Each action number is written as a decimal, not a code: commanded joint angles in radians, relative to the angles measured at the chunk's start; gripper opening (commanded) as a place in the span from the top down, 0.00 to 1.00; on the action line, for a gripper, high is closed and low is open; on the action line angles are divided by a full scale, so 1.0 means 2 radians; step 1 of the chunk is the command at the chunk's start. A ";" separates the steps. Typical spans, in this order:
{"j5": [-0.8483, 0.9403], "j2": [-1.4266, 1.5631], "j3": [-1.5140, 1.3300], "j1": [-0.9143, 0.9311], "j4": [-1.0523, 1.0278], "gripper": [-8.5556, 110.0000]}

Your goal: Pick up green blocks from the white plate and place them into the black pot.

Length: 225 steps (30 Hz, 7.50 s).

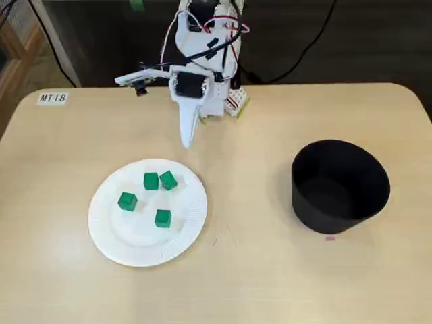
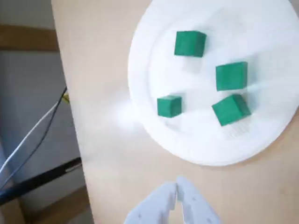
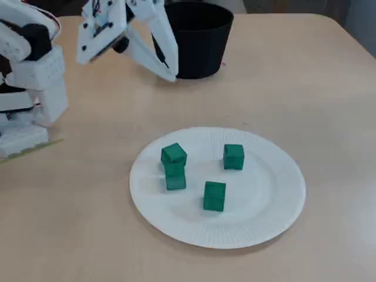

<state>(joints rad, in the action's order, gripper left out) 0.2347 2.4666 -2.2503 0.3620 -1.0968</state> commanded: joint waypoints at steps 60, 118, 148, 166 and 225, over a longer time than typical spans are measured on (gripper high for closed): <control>0.035 -0.630 0.412 0.114 0.020 0.91; -0.071 -0.188 0.140 -0.431 0.146 0.90; 0.087 -0.254 0.133 -0.002 0.036 0.95; 0.067 -0.428 0.281 -0.023 0.002 0.74; -0.106 -0.130 0.160 -0.361 0.153 0.95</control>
<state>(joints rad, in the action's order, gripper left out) 0.0399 2.1046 -1.8316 -0.2608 -0.8498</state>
